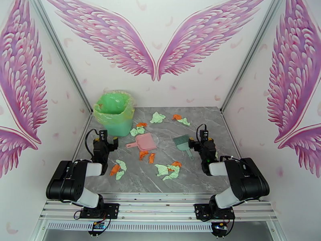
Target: Sweep away the paper scraps from the table
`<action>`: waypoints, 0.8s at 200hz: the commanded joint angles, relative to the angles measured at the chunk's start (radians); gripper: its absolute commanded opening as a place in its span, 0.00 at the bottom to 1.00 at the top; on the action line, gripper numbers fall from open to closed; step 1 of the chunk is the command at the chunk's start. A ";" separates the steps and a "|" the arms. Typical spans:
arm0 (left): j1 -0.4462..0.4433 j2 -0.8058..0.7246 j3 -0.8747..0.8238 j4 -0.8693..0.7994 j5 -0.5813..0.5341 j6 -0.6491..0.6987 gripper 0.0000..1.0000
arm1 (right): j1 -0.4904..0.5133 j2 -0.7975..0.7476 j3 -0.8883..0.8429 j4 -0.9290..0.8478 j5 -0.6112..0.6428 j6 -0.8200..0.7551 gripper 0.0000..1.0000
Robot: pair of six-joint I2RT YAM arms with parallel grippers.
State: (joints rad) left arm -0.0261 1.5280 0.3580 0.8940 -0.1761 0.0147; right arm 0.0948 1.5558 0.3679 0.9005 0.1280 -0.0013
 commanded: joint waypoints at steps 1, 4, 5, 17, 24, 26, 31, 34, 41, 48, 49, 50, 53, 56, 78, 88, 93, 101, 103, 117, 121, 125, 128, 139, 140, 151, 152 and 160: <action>0.005 0.000 0.025 -0.014 0.009 -0.002 0.99 | 0.006 -0.008 0.019 -0.017 -0.009 -0.009 0.99; 0.005 0.000 0.025 -0.014 0.009 -0.003 0.99 | 0.007 -0.008 0.019 -0.017 -0.009 -0.008 0.99; 0.005 0.000 0.025 -0.015 0.010 -0.003 0.99 | 0.007 -0.007 0.019 -0.017 -0.009 -0.008 0.99; 0.004 0.000 0.025 -0.015 0.009 -0.004 0.99 | 0.006 -0.008 0.019 -0.017 -0.008 -0.008 0.99; 0.005 0.000 0.025 -0.015 0.009 -0.004 0.99 | 0.006 -0.008 0.021 -0.017 -0.008 -0.009 0.99; 0.005 0.000 0.025 -0.015 0.010 -0.004 0.99 | 0.006 -0.008 0.021 -0.016 -0.009 -0.009 0.99; 0.005 0.000 0.025 -0.015 0.010 -0.004 0.99 | 0.007 -0.008 0.021 -0.017 -0.008 -0.010 0.99; 0.005 0.000 0.025 -0.016 0.009 -0.004 0.99 | 0.007 -0.007 0.020 -0.017 -0.008 -0.009 0.99; 0.005 0.000 0.025 -0.016 0.010 -0.004 0.99 | 0.007 -0.007 0.022 -0.017 -0.009 -0.010 0.99; 0.006 0.000 0.025 -0.015 0.009 -0.004 0.99 | 0.006 -0.008 0.021 -0.017 -0.007 -0.010 0.99; 0.006 0.000 0.025 -0.016 0.010 -0.004 0.99 | 0.006 -0.008 0.022 -0.017 -0.007 -0.009 0.99; 0.006 0.000 0.025 -0.015 0.010 -0.005 0.99 | 0.007 -0.008 0.022 -0.017 -0.008 -0.010 0.99; 0.006 0.000 0.025 -0.017 0.011 -0.005 0.99 | 0.007 -0.007 0.021 -0.017 -0.008 -0.010 0.99; 0.008 0.000 0.027 -0.017 0.013 -0.005 0.99 | 0.007 -0.008 0.021 -0.017 -0.008 -0.010 0.99; 0.014 0.000 0.029 -0.020 0.021 -0.010 0.99 | 0.008 -0.007 0.020 -0.017 -0.007 -0.011 0.99; 0.012 0.000 0.027 -0.020 0.022 -0.009 0.99 | 0.008 -0.007 0.020 -0.016 -0.007 -0.012 0.99; 0.012 0.000 0.027 -0.020 0.021 -0.008 0.99 | 0.007 -0.007 0.020 -0.015 -0.007 -0.011 0.99; 0.012 0.000 0.026 -0.018 0.020 -0.007 0.99 | 0.009 -0.007 0.020 -0.015 -0.007 -0.014 0.99; 0.012 0.000 0.026 -0.019 0.020 -0.006 0.99 | 0.011 -0.008 0.019 -0.014 -0.007 -0.016 0.99; 0.011 0.000 0.027 -0.019 0.020 -0.006 0.99 | 0.015 -0.006 0.016 -0.008 -0.004 -0.021 0.99; 0.012 0.000 0.027 -0.018 0.020 -0.007 0.99 | 0.016 -0.007 0.017 -0.008 -0.003 -0.021 0.99; 0.012 0.000 0.027 -0.018 0.019 -0.007 0.99 | 0.015 -0.006 0.017 -0.009 -0.002 -0.020 0.99; 0.011 0.000 0.027 -0.019 0.018 -0.006 0.99 | 0.017 -0.005 0.016 -0.009 -0.001 -0.021 0.99; 0.011 0.000 0.027 -0.017 0.018 -0.005 0.99 | 0.017 -0.006 0.017 -0.008 -0.001 -0.023 0.99; 0.011 0.000 0.027 -0.017 0.017 -0.005 0.99 | 0.017 -0.006 0.016 -0.008 -0.001 -0.022 0.99; 0.009 0.000 0.025 -0.017 0.017 -0.005 0.99 | 0.018 -0.005 0.015 -0.005 0.002 -0.024 0.99; 0.009 0.000 0.025 -0.017 0.017 -0.005 0.99 | 0.018 -0.006 0.015 -0.005 0.002 -0.024 0.99; 0.009 0.000 0.025 -0.017 0.015 -0.005 0.99 | 0.020 -0.006 0.014 -0.004 0.002 -0.023 0.99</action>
State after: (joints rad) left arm -0.0196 1.5280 0.3580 0.8913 -0.1688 0.0139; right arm 0.1062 1.5558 0.3679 0.9005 0.1280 -0.0059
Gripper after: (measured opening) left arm 0.988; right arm 0.987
